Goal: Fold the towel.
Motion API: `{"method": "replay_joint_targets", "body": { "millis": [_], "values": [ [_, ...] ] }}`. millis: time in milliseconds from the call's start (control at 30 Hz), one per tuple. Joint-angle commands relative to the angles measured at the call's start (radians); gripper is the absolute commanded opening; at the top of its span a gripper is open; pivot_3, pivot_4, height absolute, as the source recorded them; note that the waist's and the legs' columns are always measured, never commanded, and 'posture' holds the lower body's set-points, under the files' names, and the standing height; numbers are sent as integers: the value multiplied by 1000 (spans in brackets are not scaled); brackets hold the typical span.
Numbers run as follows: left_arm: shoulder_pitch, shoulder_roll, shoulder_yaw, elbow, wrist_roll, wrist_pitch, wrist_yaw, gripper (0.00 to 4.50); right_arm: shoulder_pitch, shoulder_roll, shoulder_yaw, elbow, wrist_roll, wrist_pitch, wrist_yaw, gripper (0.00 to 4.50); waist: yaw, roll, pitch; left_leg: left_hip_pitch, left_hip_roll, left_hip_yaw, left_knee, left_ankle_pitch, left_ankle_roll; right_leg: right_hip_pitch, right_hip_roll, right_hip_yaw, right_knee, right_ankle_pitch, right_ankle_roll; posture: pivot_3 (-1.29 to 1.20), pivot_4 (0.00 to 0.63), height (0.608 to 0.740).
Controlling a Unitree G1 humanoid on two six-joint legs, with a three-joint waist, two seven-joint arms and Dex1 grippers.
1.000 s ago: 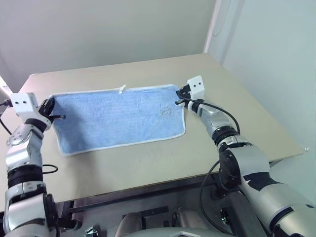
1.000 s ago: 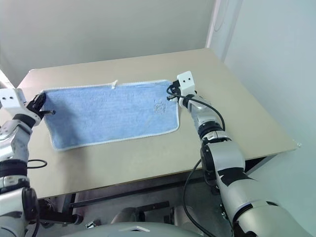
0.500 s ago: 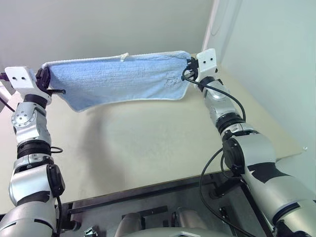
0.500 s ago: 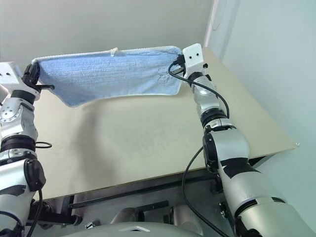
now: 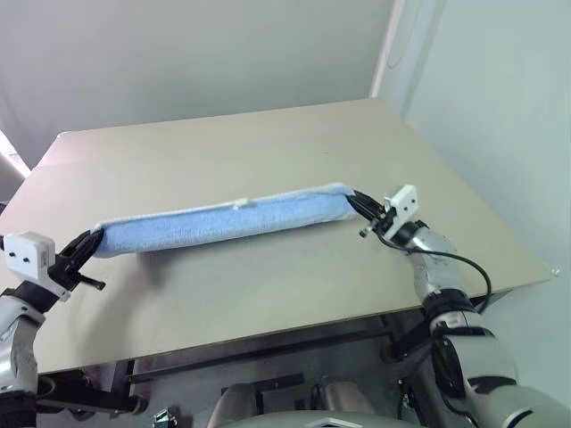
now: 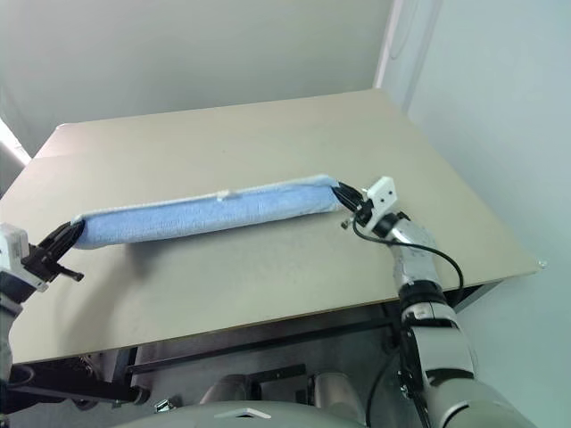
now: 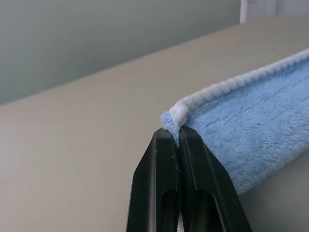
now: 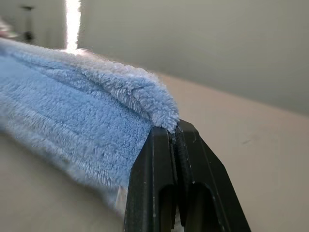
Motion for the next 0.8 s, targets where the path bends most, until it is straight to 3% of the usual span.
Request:
{"method": "replay_joint_targets", "body": {
  "millis": [33,300,467,667,800],
  "values": [
    [72,36,92,16,25,-12,13,40,67,-80,-39,-148,40,95,-7,0,2,0,0,1,0,0,0,0,0,0,0,0,0,0,-1,0,0,740],
    [195,74,140,3,-10,31,-64,40,353,-235,-19,-469,100,366,107,0,27,0,0,0,1,0,0,0,0,0,2,0,-2,-1,-4,0,0,740],
    [231,101,141,8,-11,48,-120,40,446,-298,-19,-611,136,490,113,0,28,-1,1,0,1,2,0,0,0,0,1,0,-3,-2,-4,0,0,740],
    [17,63,63,138,44,9,-26,40,319,-231,-11,-505,98,478,-31,0,31,-4,2,2,1,1,1,0,0,3,2,-1,-3,-3,-2,0,0,740],
    [-170,30,-28,303,123,-40,24,40,136,-185,42,-280,28,485,-116,0,30,-4,1,3,1,1,2,1,0,4,2,-1,-3,0,-2,0,0,740]
  ]
}}
